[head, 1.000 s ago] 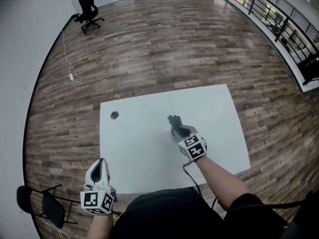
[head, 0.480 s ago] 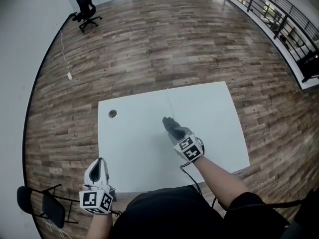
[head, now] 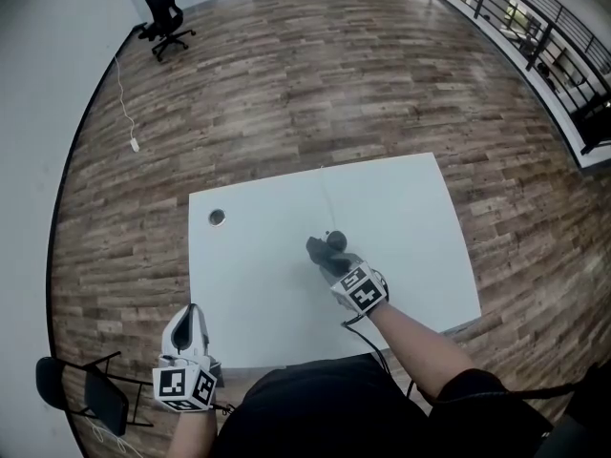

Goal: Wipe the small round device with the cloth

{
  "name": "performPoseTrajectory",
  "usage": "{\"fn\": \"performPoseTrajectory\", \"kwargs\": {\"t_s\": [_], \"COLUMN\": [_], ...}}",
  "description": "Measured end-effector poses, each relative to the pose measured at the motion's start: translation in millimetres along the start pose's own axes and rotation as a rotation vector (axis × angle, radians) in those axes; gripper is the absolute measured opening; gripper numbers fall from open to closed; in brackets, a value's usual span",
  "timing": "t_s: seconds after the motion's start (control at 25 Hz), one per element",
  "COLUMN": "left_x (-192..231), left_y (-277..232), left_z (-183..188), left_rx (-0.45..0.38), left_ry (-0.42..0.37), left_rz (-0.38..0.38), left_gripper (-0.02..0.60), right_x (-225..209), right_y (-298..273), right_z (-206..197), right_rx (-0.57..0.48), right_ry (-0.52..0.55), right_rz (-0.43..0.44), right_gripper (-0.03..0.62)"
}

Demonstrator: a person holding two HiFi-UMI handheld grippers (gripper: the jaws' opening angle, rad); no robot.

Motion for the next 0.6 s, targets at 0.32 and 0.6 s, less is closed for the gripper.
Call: {"fn": "performPoseTrajectory", "kwargs": {"t_s": [0.32,0.6], "left_x": [4,1], "left_y": [4,3], "left_z": [-2,-6], "left_rx": [0.008,0.007], "left_ry": [0.001,0.013], "left_rz": [0.016,0.017], "left_gripper": [0.008,0.008], "right_x": [3,-22], "right_y": [-11,68], "right_z": [-61,63], "right_rx": [0.148,-0.295], "right_ry": [-0.212,-0.121], "right_rz": [0.077,0.029], "right_gripper": [0.06,0.06]}}
Point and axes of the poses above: the fingertips, and each gripper's own axes: y backward along the fingers, x to its left, z out of its top, the point moved 2 cm from there along y, backward along the fingers, and after that the axes turned 9 degrees about -y, right-handed, at the moved point
